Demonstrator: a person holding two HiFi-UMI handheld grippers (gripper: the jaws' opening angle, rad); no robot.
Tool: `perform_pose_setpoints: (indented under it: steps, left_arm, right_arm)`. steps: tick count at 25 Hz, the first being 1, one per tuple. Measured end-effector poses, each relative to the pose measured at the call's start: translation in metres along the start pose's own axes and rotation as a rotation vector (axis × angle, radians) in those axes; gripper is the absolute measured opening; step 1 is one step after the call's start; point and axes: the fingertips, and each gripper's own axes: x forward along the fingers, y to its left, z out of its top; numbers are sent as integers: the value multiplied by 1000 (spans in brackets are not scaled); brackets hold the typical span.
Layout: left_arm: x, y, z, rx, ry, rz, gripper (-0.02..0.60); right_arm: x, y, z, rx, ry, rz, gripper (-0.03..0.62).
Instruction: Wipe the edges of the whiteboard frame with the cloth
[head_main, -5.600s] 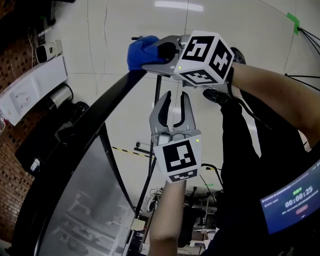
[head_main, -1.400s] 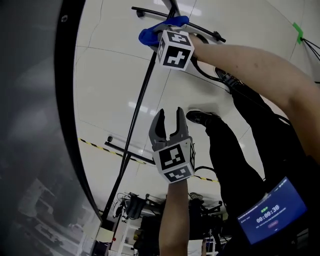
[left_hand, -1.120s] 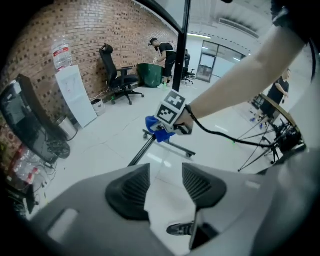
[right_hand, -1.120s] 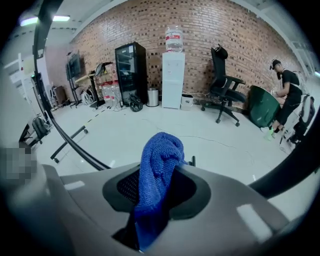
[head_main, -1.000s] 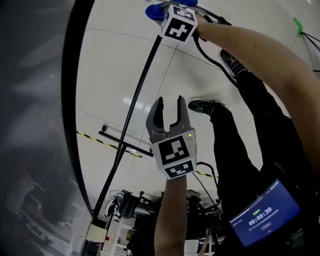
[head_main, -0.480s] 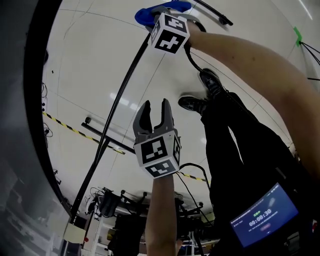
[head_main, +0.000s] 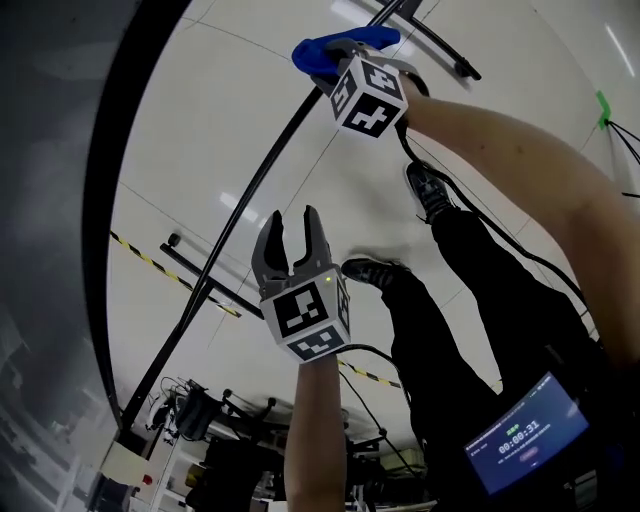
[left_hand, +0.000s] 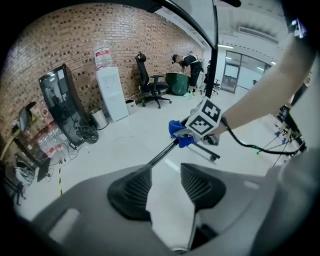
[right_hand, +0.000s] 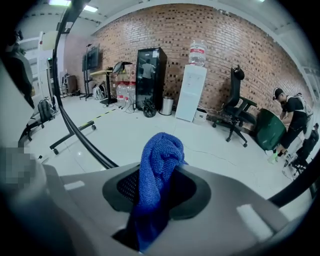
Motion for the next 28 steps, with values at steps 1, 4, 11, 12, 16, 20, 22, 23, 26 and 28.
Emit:
perform_pose_setpoints:
  steps: [1,4,11,12,16,20,22,23,26,28]
  left_arm:
    - [2,3,-5,-8,3,2,181]
    - [10,9,-20,-29,29,9,178]
    - [16,45,-56,-101,91,46,173]
    - [18,52,-60,-107,100,51,173]
    - [24,71,-75,-196,125,61,173]
    - [15,88,-103,-200,135,86,173]
    - [3,100,-120,-199,132,107,173]
    - [-3,103,-128,-211,133,114,173]
    - [-16,108,-146,-264,138,130,173]
    - [-21,110,-153,-289,139,142,173]
  right_arm:
    - [-1,4,0,-3,-1,2,117]
    - [-3,11,-2,-5,4,10,117]
    - [9,50,9,-16,39,61,117]
    - [10,60,11,-24,40,74,117]
    - [16,83,20,-50,33,88,117]
    - [20,103,27,-69,41,99,117]
    - [22,114,33,-75,48,100,117]
    - [23,119,35,-71,50,100,117]
    - [29,129,36,-53,56,110,117]
    - [32,136,38,-52,62,125,117]
